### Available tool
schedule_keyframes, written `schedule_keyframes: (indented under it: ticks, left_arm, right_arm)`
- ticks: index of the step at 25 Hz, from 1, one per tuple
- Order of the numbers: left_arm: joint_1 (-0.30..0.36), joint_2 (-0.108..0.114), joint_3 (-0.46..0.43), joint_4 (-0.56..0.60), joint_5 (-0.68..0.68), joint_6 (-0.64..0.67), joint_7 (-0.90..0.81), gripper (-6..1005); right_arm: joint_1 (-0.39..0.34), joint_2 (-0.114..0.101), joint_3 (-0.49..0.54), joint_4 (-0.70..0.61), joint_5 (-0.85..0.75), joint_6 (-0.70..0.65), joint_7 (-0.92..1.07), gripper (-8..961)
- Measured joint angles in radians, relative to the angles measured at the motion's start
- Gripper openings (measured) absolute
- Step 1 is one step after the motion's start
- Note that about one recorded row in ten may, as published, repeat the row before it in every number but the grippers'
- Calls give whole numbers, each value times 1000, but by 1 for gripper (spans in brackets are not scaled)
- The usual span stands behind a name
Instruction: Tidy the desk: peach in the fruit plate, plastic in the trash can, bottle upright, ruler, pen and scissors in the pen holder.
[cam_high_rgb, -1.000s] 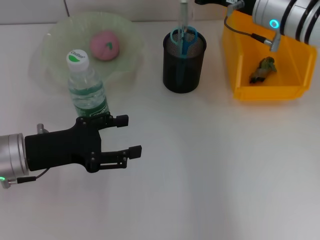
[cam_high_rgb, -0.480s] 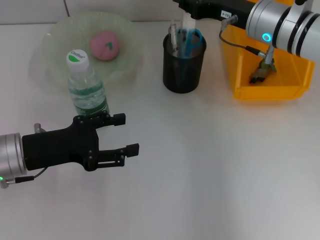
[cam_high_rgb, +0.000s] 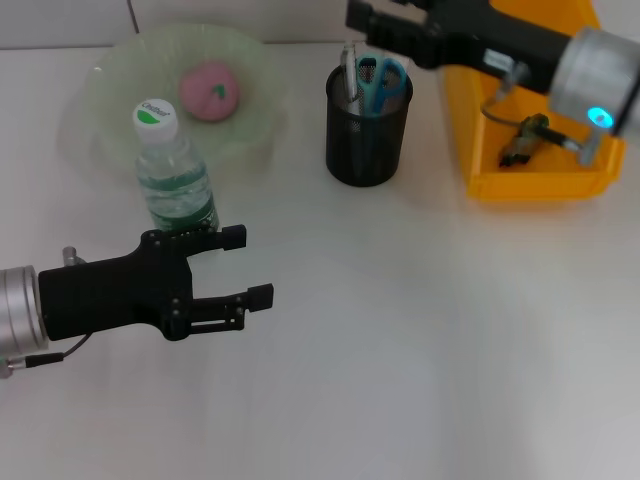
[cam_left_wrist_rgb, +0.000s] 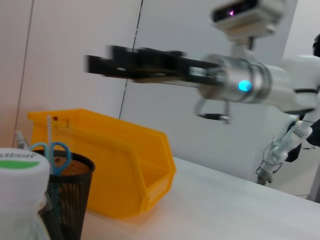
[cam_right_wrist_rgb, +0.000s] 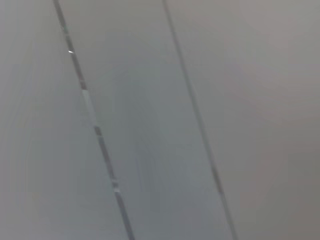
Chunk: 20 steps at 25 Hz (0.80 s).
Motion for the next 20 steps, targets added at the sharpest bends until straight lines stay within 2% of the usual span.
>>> schedule_keyframes:
  ticks: [4,5,9,11,15,20]
  left_arm:
    - [13,7,-5,6,0,3,-17,844]
    - [17,10,-5,8,0,5,-20,844]
    - [33,28,-5,11,7,33,-20,844]
    - [39,39,-5,11,8,59,-19,844]
    - [47,52,-5,11,5,95,-23,844]
    - [50,54,-5,11,6,115,-23,844]
  right_arm:
    - [-158,-12,41,-86,-49,-279,-10,785]
    - [-180,-17,67,-83,-77,-348,-11,788]
    - [-208,-35,230,32,-300,-676,-62,801]
    - [-208,-42,297,101,-391,-779,-116,804]
    - [-210,-47,349,173,-470,-869,-196,804]
    - [-200,-37,348,175,-519,-871,-208,804]
